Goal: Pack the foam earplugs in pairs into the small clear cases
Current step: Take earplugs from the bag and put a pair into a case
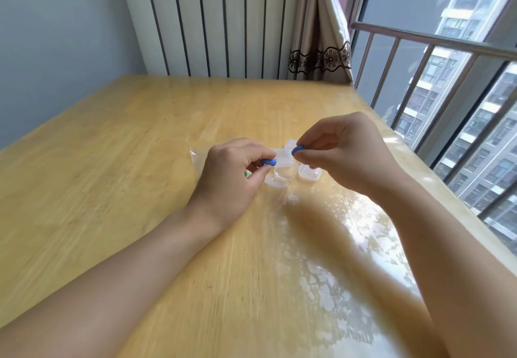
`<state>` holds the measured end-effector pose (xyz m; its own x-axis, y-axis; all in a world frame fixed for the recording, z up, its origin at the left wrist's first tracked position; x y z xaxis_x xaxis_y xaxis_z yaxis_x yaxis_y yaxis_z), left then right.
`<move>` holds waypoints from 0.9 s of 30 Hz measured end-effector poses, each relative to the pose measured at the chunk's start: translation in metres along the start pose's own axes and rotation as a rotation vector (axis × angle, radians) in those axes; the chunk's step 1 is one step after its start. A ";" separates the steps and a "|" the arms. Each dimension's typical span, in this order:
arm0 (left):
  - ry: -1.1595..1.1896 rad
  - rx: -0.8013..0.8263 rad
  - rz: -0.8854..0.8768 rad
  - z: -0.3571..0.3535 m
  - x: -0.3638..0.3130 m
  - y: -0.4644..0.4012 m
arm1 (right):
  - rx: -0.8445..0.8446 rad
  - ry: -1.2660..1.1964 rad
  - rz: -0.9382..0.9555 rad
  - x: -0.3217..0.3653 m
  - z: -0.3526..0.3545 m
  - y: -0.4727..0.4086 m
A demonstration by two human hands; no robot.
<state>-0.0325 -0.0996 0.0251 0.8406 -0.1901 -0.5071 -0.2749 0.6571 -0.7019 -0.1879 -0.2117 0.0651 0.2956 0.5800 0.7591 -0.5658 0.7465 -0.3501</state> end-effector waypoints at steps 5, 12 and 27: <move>-0.058 0.129 -0.017 -0.008 0.000 -0.001 | 0.060 0.008 -0.057 -0.013 -0.010 -0.002; 0.027 0.251 0.105 -0.008 -0.001 0.006 | 0.112 0.146 -0.028 -0.023 -0.021 -0.009; 0.205 0.100 0.309 0.005 -0.002 0.004 | 0.197 -0.041 0.001 -0.006 -0.021 0.000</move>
<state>-0.0333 -0.0929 0.0255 0.6115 -0.1071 -0.7840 -0.4455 0.7722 -0.4530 -0.1732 -0.2086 0.0486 0.2659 0.5641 0.7817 -0.7071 0.6653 -0.2396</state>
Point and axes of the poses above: each hand's wrist, its own y-axis away from the middle knuckle, its own z-axis out of the back of the hand, x = y × z, the point moved 3 cm from there along -y, towards the middle knuckle, and after that the axes turned 3 degrees about -x, right-handed, at the moved point
